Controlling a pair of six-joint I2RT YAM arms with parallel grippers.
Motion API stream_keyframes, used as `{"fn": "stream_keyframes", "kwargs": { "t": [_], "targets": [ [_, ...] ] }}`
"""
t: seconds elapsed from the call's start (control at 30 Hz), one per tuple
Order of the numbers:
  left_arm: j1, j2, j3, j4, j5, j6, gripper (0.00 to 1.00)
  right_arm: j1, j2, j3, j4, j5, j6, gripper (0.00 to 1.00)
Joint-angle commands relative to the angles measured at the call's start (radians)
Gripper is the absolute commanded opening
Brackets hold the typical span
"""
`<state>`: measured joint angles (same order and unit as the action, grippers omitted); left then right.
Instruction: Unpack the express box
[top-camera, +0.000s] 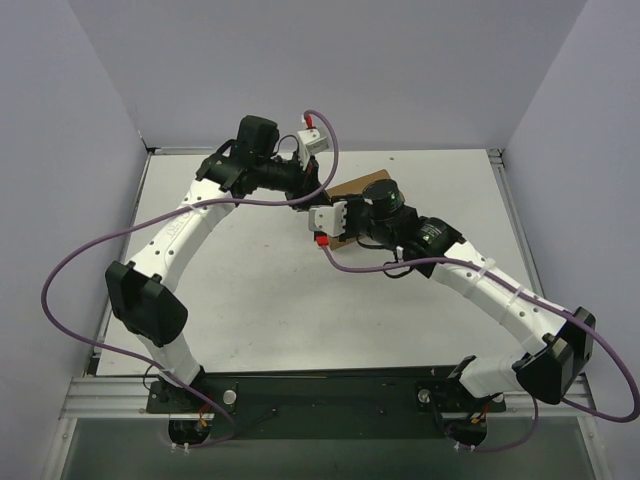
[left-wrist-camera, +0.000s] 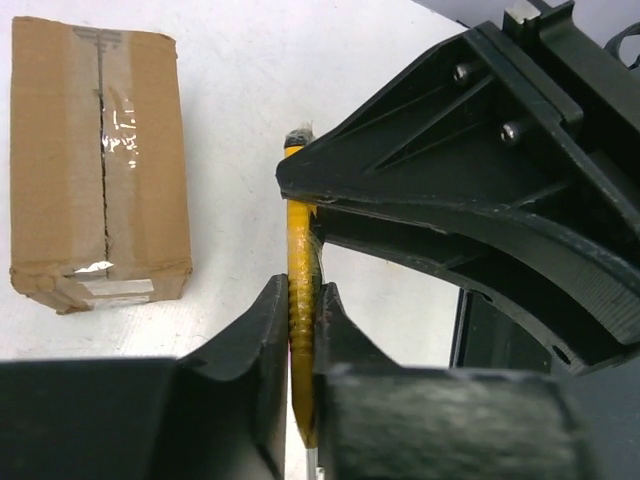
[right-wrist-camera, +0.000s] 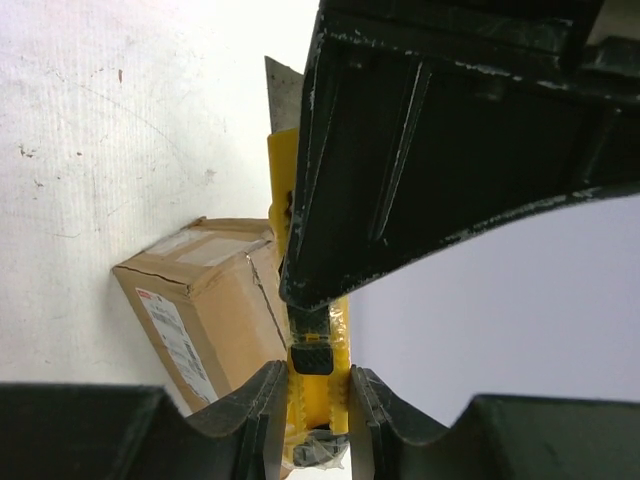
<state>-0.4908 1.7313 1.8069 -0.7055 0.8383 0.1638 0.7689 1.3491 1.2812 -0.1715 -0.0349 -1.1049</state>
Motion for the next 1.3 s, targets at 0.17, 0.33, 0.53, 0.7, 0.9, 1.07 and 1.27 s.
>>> {"fn": "stream_keyframes", "kwargs": {
  "t": [0.17, 0.33, 0.53, 0.7, 0.9, 1.07, 1.27],
  "targets": [
    [0.021, -0.038, -0.001, -0.026, 0.041, 0.048, 0.00, -0.013, -0.045, 0.028, 0.054, -0.016, 0.052, 0.24],
    [0.110, -0.180, -0.218, 0.266, 0.120, -0.084, 0.00, -0.294, 0.022, 0.347, -0.298, -0.455, 0.581, 0.80],
    [0.153, -0.328, -0.495, 0.850, 0.212, -0.332, 0.00, -0.440, 0.076, 0.417, -0.424, -0.785, 0.793, 0.80],
    [0.159, -0.277, -0.509, 1.069, 0.278, -0.440, 0.00, -0.457, 0.122, 0.394, -0.399, -0.974, 0.806, 0.74],
    [0.152, -0.225, -0.446, 1.078, 0.343, -0.448, 0.00, -0.461, 0.199, 0.457, -0.286, -1.016, 0.938, 0.73],
    [0.149, -0.200, -0.426, 1.068, 0.387, -0.457, 0.00, -0.451, 0.245, 0.500, -0.253, -1.089, 0.965, 0.71],
    [0.147, -0.177, -0.403, 1.057, 0.423, -0.458, 0.00, -0.412, 0.272, 0.494, -0.256, -1.132, 0.961, 0.61]
  ]
}}
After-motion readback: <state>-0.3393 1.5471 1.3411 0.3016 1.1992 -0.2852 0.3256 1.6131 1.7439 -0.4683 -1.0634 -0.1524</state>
